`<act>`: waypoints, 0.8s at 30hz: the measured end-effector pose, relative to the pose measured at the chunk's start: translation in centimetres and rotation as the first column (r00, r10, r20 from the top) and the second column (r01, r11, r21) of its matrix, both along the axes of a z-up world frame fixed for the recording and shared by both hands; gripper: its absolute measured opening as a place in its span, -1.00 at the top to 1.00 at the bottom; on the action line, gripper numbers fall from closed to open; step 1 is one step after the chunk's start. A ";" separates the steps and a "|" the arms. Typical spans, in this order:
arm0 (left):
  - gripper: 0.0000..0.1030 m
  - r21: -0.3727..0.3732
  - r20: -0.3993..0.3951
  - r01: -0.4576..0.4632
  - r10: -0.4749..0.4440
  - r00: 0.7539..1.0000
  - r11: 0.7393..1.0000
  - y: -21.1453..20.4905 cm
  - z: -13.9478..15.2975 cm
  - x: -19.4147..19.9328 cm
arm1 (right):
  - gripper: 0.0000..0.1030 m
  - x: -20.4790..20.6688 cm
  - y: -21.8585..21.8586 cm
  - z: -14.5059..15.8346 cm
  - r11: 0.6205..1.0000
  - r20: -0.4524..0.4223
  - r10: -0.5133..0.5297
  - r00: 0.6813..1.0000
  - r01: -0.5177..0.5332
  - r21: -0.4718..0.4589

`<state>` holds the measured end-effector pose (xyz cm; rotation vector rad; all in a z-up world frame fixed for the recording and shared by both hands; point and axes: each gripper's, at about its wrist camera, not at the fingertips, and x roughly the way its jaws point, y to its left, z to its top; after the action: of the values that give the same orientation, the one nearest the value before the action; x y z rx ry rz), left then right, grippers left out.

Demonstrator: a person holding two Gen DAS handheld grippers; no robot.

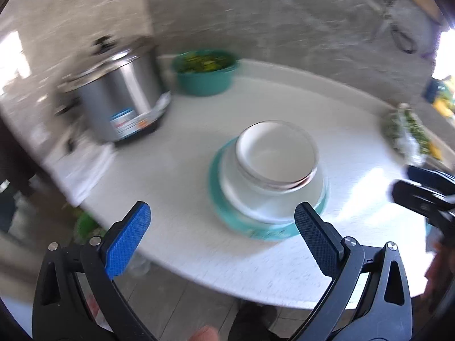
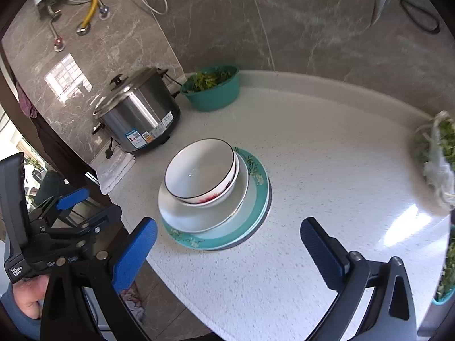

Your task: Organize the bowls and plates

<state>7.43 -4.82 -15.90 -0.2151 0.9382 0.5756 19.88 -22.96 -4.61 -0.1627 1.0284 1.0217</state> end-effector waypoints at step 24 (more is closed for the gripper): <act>-0.99 -0.026 0.084 0.168 -0.166 0.983 0.985 1.8 5.8 -3.8 | -1.00 -7.6 -0.2 7.4 0.934 0.174 -0.336 0.925 0.351 -0.061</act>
<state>3.66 -3.00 -10.07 -0.1859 0.8773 0.3942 12.27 -23.12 2.80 -0.1308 0.9167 0.6311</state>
